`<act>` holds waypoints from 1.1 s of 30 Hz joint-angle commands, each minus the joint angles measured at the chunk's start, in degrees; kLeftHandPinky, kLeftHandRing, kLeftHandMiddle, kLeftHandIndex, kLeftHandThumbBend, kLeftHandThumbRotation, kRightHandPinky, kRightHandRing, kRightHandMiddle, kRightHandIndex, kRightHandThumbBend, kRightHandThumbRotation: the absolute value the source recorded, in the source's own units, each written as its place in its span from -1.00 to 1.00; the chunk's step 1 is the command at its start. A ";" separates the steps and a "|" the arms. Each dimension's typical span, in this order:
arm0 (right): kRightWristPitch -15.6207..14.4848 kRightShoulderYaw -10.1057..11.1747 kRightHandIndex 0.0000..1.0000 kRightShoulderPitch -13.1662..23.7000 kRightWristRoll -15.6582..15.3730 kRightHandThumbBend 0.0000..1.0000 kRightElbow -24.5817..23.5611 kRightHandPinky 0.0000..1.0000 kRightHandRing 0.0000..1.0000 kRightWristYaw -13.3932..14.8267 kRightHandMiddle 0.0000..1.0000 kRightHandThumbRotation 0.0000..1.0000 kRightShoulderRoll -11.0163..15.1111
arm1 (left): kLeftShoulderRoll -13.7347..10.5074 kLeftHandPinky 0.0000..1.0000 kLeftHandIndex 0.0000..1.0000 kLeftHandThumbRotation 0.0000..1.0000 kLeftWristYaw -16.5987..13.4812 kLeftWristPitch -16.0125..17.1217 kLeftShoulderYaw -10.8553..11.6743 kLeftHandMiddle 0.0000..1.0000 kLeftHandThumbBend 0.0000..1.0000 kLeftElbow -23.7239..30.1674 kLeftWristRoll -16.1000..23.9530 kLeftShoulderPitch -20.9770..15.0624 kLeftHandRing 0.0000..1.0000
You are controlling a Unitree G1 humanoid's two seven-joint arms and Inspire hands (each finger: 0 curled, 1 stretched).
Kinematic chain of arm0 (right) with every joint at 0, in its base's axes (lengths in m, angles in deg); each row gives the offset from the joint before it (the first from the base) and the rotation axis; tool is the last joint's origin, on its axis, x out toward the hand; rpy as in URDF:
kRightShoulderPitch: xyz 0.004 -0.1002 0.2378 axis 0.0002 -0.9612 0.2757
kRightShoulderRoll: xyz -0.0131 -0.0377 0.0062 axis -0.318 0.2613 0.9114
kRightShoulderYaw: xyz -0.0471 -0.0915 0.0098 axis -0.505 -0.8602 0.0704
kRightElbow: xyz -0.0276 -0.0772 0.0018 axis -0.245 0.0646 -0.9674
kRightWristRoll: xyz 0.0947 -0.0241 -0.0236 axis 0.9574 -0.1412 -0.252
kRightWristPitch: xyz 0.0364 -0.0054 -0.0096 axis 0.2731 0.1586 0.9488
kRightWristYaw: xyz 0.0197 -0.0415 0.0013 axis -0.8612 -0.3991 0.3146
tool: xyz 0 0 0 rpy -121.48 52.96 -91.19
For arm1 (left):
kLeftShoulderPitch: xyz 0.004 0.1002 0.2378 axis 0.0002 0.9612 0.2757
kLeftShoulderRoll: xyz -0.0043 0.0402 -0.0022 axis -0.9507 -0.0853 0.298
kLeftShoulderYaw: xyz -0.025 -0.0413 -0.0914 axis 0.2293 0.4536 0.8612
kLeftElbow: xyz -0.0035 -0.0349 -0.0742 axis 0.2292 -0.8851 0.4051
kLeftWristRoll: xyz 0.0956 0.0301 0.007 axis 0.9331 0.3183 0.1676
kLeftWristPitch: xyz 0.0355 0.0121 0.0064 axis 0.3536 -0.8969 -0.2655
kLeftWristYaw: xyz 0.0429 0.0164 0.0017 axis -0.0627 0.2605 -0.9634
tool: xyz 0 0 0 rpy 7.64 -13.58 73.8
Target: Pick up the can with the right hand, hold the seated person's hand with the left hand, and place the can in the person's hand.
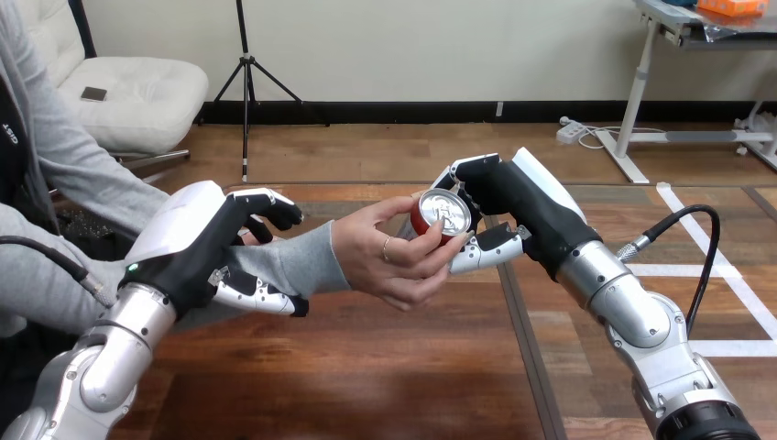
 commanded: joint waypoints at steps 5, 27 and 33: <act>0.08 0.50 -0.17 3.68 0.37 0.73 -0.93 -0.35 -0.30 0.94 -0.24 -1.00 0.93 | -1.25 -0.02 0.34 -0.67 -0.56 0.07 1.70 0.38 0.88 3.18 -0.59 -1.59 0.27; -4.19 0.56 -0.07 2.89 0.61 0.86 -3.29 -0.27 -0.18 -0.57 -0.13 -1.00 1.54 | -1.70 -0.03 0.34 -0.56 -0.36 -0.07 1.50 0.37 0.85 3.53 -0.05 -1.27 0.26; -5.30 0.80 -0.01 2.43 1.36 0.93 -4.19 -0.22 -0.13 -1.44 -0.06 -1.00 1.60 | -1.83 -0.02 0.34 -0.50 -0.16 0.36 1.60 0.37 0.81 3.58 -0.40 -1.10 0.28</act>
